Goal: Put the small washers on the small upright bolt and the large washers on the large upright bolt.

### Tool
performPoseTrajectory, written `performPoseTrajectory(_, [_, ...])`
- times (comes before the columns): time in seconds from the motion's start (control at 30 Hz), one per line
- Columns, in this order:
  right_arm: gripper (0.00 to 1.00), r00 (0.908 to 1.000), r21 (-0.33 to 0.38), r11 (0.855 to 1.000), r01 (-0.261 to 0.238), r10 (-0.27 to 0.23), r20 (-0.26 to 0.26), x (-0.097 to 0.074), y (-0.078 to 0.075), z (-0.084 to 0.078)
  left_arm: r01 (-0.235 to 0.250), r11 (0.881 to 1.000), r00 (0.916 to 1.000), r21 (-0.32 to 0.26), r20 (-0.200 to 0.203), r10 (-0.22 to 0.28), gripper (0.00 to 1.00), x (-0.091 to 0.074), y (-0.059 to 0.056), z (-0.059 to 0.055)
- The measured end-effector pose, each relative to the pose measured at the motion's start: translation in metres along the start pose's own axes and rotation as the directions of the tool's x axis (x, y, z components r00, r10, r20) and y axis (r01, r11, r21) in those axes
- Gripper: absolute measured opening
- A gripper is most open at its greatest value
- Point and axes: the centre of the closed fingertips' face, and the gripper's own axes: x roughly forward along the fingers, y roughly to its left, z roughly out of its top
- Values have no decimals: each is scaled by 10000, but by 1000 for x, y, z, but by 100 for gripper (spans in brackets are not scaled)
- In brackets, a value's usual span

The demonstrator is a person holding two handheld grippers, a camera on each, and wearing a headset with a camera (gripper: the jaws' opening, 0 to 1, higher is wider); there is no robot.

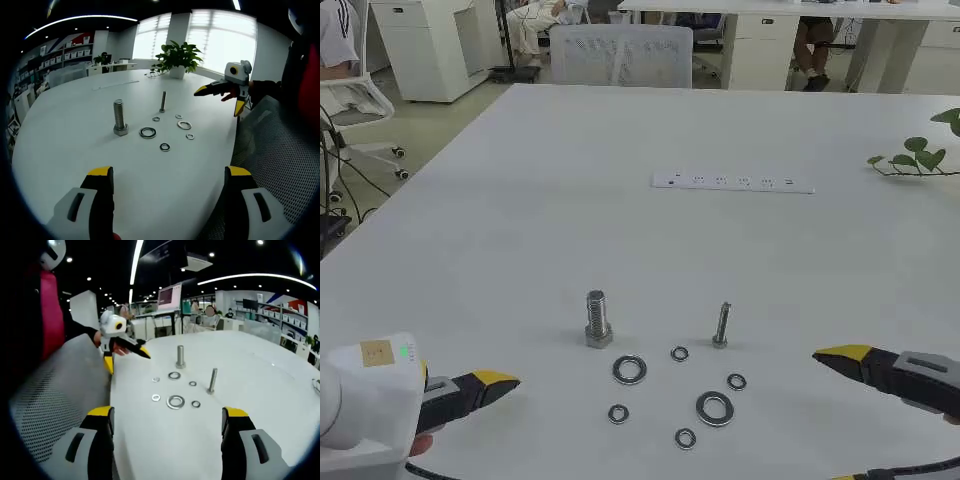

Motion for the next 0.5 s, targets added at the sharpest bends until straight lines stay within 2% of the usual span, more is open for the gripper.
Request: performPoseTrajectory(0.5, [90,10000,-41,10000,74,-74,-22,0,-1,1,-23,10000,10000,2,67,23,91,0,2,0])
